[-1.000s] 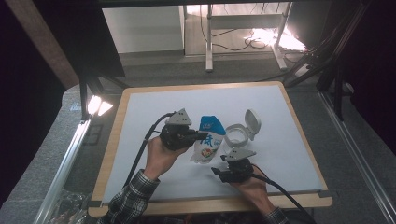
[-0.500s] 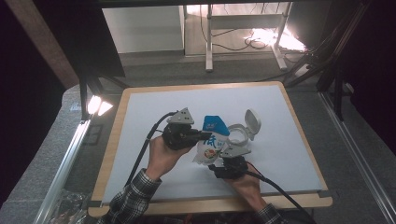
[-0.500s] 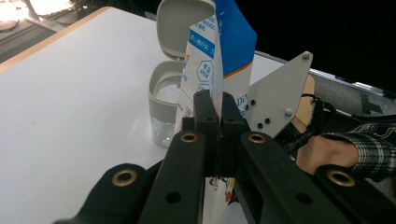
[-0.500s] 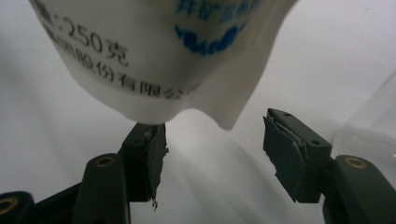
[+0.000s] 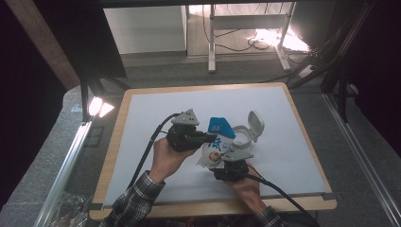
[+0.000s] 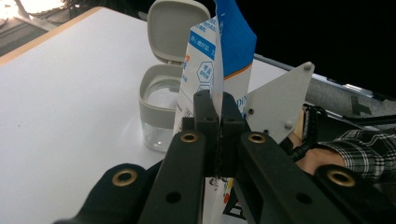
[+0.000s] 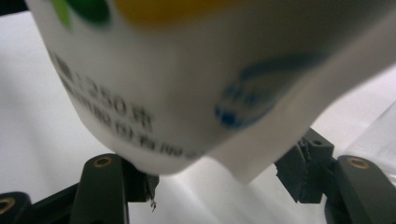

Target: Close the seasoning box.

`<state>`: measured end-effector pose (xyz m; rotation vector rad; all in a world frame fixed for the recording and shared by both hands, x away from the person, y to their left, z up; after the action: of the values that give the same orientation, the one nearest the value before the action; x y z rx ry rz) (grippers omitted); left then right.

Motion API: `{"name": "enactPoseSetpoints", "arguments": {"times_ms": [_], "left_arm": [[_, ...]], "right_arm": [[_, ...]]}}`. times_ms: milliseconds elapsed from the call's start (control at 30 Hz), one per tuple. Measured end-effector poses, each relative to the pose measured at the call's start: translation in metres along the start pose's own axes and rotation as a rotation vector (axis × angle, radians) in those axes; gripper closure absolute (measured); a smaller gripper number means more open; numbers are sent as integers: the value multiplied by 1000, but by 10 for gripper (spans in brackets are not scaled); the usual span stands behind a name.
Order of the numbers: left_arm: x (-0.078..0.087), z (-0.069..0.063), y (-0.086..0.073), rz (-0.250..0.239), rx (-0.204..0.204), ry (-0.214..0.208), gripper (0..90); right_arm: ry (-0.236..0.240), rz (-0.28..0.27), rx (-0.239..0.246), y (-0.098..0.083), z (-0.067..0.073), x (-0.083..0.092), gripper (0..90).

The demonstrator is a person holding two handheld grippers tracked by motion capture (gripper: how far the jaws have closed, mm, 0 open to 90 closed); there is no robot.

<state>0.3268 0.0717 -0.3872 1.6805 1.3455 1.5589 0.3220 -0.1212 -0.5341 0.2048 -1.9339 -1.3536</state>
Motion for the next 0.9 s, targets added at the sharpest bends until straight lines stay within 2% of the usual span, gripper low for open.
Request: {"name": "enactPoseSetpoints", "arguments": {"times_ms": [233,367,433,533,733,900], "left_arm": [[-4,4,0,-3,16,4,900],[-6,6,0,-6,22,9,900],[-7,8,0,-7,22,7,899],[-9,10,-1,-10,17,0,894],[-9,13,-1,-29,12,-6,860],[-9,13,-2,-33,9,-3,854]], "right_arm": [[18,-9,10,2,0,2,500],[28,-11,31,2,2,3,562],[25,-16,39,1,3,3,566],[47,4,33,1,2,2,586],[127,23,8,0,-1,0,604],[128,6,11,0,-2,2,609]]}}
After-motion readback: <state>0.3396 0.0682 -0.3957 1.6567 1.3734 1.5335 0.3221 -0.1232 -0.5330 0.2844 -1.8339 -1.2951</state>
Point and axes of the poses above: each handheld gripper's, and its own axes: x roughly backward along the jaws, y roughly out of its top, z roughly to its left, the point moved 1 cm from there along -x, roughly forward along the jaws, and after that the axes turned 13 degrees about -y, right-handed, at the moved point
